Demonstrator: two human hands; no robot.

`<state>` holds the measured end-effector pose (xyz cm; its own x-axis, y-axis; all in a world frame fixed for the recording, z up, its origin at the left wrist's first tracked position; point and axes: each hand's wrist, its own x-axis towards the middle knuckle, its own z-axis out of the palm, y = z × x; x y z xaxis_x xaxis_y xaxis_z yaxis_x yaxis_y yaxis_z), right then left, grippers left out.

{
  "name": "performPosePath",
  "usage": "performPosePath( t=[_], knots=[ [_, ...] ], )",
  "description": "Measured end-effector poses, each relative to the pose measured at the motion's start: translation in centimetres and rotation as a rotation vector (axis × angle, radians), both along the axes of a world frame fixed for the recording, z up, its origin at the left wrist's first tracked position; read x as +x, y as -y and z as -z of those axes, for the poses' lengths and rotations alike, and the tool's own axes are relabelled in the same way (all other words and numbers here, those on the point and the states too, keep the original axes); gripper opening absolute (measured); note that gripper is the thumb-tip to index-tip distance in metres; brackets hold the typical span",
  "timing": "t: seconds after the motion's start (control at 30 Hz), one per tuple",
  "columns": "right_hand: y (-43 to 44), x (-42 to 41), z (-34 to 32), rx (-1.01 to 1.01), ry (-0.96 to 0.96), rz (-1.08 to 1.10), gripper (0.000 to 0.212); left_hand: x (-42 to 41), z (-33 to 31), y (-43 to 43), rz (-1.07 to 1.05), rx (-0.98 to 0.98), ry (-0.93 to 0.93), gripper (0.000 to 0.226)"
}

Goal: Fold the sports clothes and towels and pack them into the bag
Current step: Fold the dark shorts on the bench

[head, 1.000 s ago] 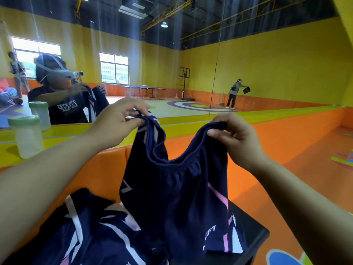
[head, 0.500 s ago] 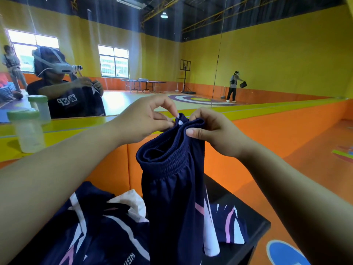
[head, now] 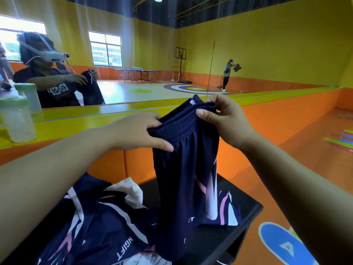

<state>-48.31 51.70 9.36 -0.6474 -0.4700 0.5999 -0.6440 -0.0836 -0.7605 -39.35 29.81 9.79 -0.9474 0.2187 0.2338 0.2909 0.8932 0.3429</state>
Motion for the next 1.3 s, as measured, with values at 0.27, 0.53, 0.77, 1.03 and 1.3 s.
performPosePath(
  t=[0.27, 0.53, 0.77, 1.03, 1.3],
  knots=[
    [-3.7, 0.0, -0.4, 0.114, 0.077, -0.024, 0.035, -1.5, -2.5, 0.1, -0.014, 0.168, -0.204, 0.056],
    [-6.3, -1.8, 1.0, 0.407, 0.256, -0.075, 0.034, -5.0, 0.0, -1.8, 0.048, 0.219, 0.055, 0.051],
    [-5.8, -8.3, 5.9, 0.634, 0.019, 0.372, 0.027, -11.5, 5.7, -4.2, -0.11, 0.111, -0.084, 0.031],
    [-8.0, -9.0, 4.9, 0.199, -0.071, 0.41, 0.045, -12.9, 3.8, -6.8, 0.014, 0.202, -0.458, 0.03],
    [-11.6, -6.7, 16.1, 0.513, 0.222, 0.156, 0.039, -8.2, 16.4, -6.6, 0.109, 0.19, -0.027, 0.047]
  ],
)
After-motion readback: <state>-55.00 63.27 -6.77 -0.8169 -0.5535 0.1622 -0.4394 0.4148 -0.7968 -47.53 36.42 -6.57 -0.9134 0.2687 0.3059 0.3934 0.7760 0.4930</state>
